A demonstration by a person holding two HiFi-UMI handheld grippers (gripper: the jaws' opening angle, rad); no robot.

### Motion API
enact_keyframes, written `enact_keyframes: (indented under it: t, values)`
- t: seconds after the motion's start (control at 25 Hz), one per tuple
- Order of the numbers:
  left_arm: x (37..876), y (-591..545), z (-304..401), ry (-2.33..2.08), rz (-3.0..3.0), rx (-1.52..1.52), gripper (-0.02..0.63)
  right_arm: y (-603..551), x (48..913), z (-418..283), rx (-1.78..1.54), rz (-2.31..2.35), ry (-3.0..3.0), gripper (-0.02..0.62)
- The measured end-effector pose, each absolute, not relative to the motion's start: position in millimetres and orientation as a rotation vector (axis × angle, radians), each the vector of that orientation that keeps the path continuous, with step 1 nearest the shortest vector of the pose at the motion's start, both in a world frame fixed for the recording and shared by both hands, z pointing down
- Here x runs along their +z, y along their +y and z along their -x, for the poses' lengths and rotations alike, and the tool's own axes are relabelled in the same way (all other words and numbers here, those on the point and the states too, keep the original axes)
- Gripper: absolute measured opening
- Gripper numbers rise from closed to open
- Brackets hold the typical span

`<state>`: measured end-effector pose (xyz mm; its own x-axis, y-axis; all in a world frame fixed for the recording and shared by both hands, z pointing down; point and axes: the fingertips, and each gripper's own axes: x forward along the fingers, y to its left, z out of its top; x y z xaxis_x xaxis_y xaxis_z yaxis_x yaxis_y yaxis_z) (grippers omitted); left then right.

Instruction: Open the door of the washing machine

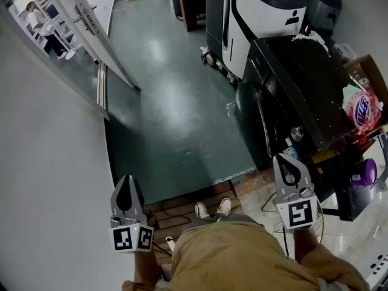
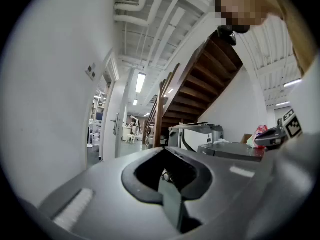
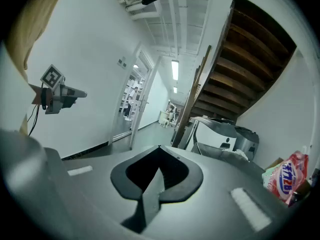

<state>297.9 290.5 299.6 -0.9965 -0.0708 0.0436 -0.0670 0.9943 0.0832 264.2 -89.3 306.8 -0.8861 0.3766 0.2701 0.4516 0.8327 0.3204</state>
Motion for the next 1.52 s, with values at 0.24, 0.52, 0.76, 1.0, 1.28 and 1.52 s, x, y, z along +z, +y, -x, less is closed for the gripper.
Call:
enact_keyframes:
  t: [0.24, 0.52, 0.76, 1.0, 1.28, 1.52]
  values:
    - [297.0, 304.0, -301.5, -3.100, -0.095, -0.141, 0.060, -74.0, 302.1, -267.8, -0.574, 0.655, -2.822, 0.005]
    - [300.5, 301.1, -304.6, -3.098, -0.132, -0.159, 0.061, -67.4, 297.6, -276.9, -0.572, 0.648, -2.833, 0.005]
    - [296.9, 308.8, -306.7, -3.103, -0.129, -0.160, 0.061, -67.4, 292.4, -280.4, -0.559, 0.612, -2.859, 0.006]
    - [296.3, 313.2, -305.3, -3.113, -0.141, -0.165, 0.061, -78.2, 288.3, -276.9, -0.536, 0.513, -2.882, 0.145]
    - [299.9, 320.4, -302.5, -3.111, -0.157, -0.181, 0.061, -76.9, 288.9, -268.0, -0.455, 0.570, -2.896, 0.520]
    - [306.4, 335.3, -300.4, -3.102, -0.179, -0.206, 0.061, -65.4, 302.8, -270.2, -0.543, 0.549, -2.828, 0.546]
